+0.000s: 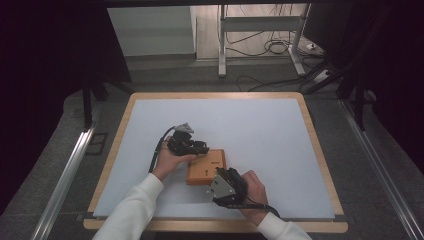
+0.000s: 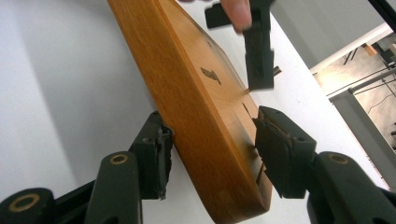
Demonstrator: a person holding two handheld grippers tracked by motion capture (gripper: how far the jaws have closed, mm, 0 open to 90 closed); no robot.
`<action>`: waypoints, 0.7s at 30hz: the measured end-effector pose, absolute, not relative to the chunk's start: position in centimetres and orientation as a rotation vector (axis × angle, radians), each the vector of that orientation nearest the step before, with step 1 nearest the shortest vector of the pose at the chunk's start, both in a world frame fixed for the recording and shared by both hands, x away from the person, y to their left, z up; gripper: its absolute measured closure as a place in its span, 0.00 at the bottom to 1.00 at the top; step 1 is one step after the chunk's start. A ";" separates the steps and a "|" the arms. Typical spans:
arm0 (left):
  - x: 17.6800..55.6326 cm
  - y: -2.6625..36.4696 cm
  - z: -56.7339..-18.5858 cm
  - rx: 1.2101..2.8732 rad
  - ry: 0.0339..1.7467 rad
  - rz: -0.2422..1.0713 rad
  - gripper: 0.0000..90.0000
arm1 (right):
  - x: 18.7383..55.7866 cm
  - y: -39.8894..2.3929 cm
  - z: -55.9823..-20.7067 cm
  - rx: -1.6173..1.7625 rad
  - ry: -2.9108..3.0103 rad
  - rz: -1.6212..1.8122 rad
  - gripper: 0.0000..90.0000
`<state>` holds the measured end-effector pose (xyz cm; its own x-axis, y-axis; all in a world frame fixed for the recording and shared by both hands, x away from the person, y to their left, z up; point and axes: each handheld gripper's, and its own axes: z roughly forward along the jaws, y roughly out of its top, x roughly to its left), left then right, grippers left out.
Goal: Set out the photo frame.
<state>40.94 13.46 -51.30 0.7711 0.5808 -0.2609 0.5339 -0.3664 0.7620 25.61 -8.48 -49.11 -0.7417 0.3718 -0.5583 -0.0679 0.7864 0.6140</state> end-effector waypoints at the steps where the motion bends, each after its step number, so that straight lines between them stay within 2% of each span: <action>1: 40.7 13.9 -51.1 2.030 0.840 0.077 0.58 | 25.6 -8.5 -49.1 0.224 2.276 0.817 0.53; 5: 39.2 15.5 -50.3 2.037 0.842 0.160 0.52 | 25.7 -8.6 -49.0 0.221 2.279 0.819 0.53; 15: 36.3 20.1 -50.4 1.980 0.948 0.224 0.44 | 26.0 -8.7 -48.6 0.226 2.287 0.831 0.54; 21: 34.8 22.0 -51.5 1.990 0.958 0.199 0.43 | 26.4 -8.7 -47.9 0.233 2.290 0.842 0.56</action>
